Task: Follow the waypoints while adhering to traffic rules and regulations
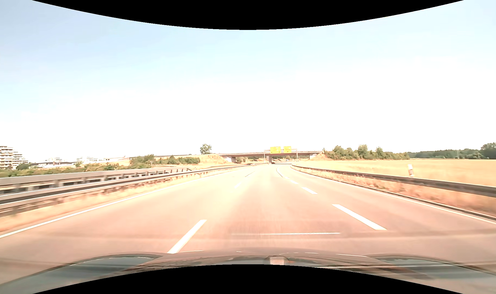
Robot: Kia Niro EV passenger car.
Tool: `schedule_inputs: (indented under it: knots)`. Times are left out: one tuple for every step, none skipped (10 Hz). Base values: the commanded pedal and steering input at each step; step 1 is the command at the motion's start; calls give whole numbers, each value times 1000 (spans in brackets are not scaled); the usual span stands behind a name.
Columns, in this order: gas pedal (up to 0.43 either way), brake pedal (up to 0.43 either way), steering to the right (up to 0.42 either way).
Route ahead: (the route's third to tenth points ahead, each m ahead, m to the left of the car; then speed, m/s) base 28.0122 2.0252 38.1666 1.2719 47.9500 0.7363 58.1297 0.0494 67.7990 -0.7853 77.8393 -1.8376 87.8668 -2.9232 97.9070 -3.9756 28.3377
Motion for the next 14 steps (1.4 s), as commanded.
schedule_inputs:
  knots:
    - [358, 0, 13]
    - [358, 0, 13]
    - [358, 0, 13]
    - [358, 0, 13]
    - [358, 0, 13]
    - [358, 0, 13]
    - [358, 0, 13]
    - [358, 0, 12]
    - [358, 0, 12]
    - [358, 0, 12]
    - [358, 0, 12]
    - [358, 0, 11]
    - [358, 0, 11]
    - [358, 0, 10]
